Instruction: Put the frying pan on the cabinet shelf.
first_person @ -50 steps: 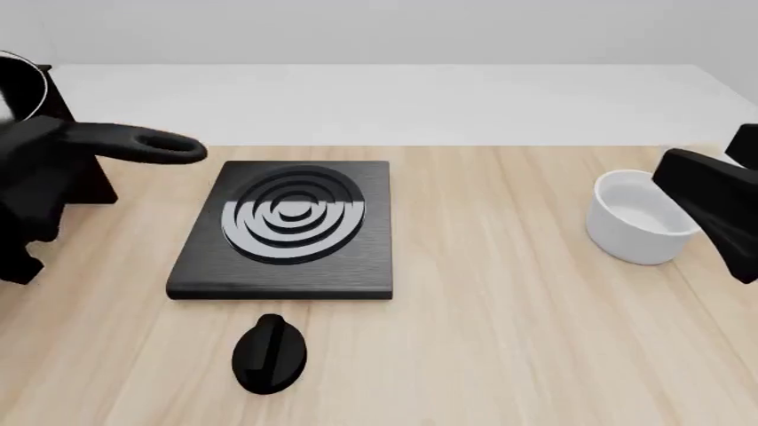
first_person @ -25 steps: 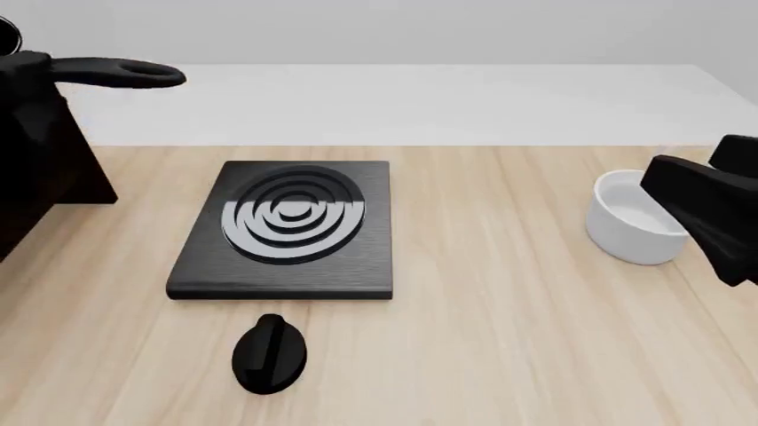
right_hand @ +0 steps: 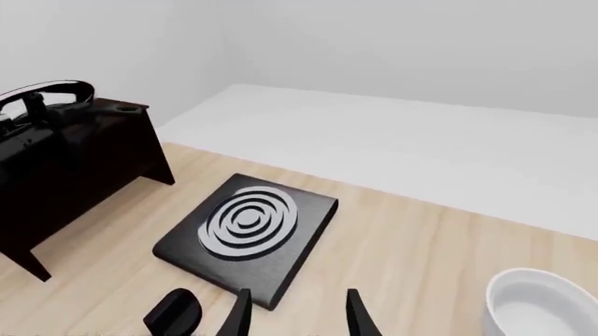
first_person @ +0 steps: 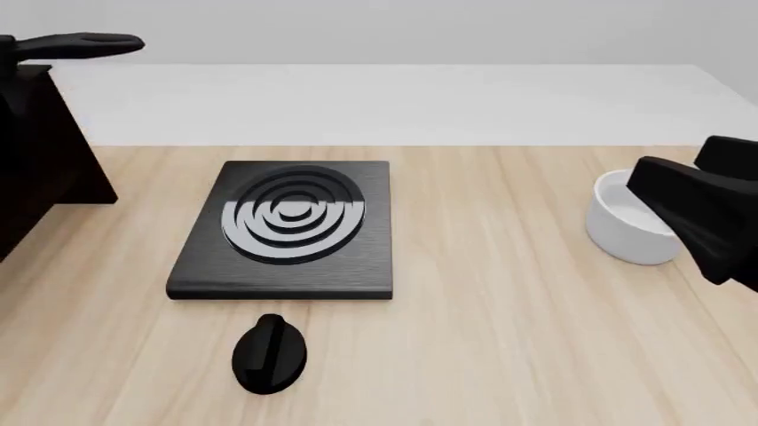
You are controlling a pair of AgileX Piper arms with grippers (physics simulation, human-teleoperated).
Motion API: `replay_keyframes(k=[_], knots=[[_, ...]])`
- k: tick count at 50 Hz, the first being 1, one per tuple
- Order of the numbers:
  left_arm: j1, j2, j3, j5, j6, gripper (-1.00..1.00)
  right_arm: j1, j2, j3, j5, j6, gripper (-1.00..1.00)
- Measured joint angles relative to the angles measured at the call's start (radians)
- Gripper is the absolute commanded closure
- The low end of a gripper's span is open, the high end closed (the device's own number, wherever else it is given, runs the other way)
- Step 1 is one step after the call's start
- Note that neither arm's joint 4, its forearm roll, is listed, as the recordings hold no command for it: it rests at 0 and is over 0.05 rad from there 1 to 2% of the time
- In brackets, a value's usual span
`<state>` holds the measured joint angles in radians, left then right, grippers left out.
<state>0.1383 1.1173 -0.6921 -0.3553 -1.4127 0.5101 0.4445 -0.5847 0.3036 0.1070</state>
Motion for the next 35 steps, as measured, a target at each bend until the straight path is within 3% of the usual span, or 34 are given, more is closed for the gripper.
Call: replay_keyframes(k=[17, 35], knots=[[0.062, 0.094, -0.138, 0.047, 0.011, 1.0, 0.009, 0.017, 0.013, -0.017, -0.006, -1.0], [0.133, 0.174, -0.155, 0.018, 0.024, 1.0, 0.019, 0.036, 0.032, -0.04, -0.004, -1.0]])
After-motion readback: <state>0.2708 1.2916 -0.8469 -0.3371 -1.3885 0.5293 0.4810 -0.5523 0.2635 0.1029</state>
